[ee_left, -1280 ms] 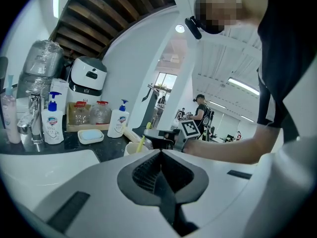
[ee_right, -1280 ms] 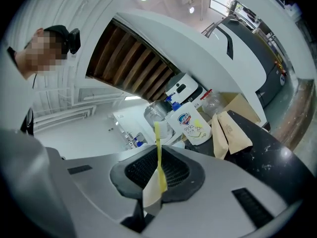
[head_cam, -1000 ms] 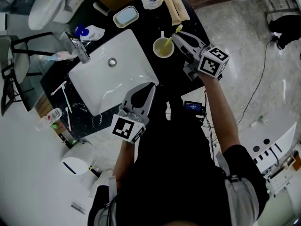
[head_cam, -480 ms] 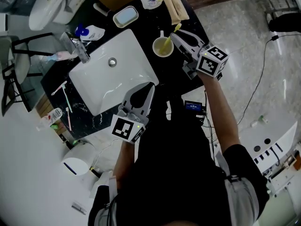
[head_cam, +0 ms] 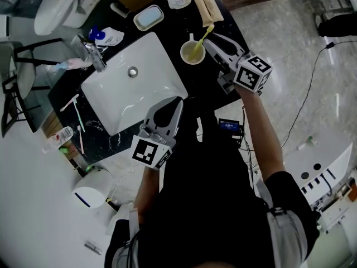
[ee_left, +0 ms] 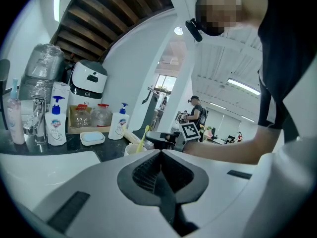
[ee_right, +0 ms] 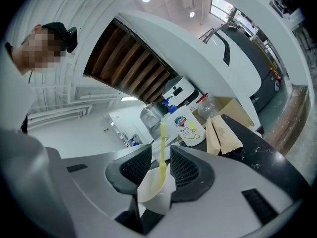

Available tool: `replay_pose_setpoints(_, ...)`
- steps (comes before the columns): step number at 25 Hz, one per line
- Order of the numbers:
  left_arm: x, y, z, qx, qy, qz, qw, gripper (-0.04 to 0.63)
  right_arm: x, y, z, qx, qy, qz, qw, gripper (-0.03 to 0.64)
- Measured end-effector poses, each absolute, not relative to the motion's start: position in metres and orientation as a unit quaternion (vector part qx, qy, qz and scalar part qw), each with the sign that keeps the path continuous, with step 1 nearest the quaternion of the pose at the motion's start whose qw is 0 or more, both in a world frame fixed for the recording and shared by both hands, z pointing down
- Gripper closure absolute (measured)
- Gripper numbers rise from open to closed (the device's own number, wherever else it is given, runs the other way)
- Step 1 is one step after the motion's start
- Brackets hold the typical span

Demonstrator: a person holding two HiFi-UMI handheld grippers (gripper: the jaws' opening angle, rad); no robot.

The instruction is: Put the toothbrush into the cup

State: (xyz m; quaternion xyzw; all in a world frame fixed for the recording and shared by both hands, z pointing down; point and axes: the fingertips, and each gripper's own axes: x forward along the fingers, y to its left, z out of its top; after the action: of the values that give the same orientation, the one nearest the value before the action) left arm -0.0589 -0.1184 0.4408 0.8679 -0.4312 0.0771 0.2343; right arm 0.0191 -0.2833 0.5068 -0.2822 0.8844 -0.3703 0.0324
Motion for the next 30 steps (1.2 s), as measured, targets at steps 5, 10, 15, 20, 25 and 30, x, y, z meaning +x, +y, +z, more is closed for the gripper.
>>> replay_pose_setpoints(5, -0.060, -0.114, 0.437, 0.869, -0.432, 0.077, 0.230, 0.583, 0.028, -0.270, 0.490, -0.302, 0.898, -0.321, 0.017, 0.521)
replay_pose_setpoints(10, -0.061, -0.109, 0.432, 0.874, -0.430, 0.077, 0.213, 0.583, 0.026, -0.246, 0.458, -0.310, 0.923, -0.229, -0.005, 0.584)
replay_pose_setpoints(15, -0.058, -0.103, 0.420, 0.880, -0.426, 0.071, 0.197, 0.583, 0.012, -0.207, 0.422, -0.284, 0.945, -0.162, -0.017, 0.595)
replay_pose_setpoints(20, -0.056, -0.095, 0.403, 0.887, -0.422, 0.060, 0.175, 0.583, 0.001, -0.165, 0.388, -0.269, 0.955, -0.126, -0.019, 0.595)
replay_pose_setpoints(25, -0.052, -0.087, 0.387, 0.896, -0.414, 0.050, 0.153, 0.583, -0.009, -0.125, 0.371, -0.263, 0.957, -0.119, -0.005, 0.595)
replay_pose_setpoints(30, -0.049, -0.081, 0.379, 0.898, -0.414, 0.041, 0.142, 0.583, -0.013, -0.093, 0.376, -0.257, 0.956, -0.141, -0.014, 0.595)
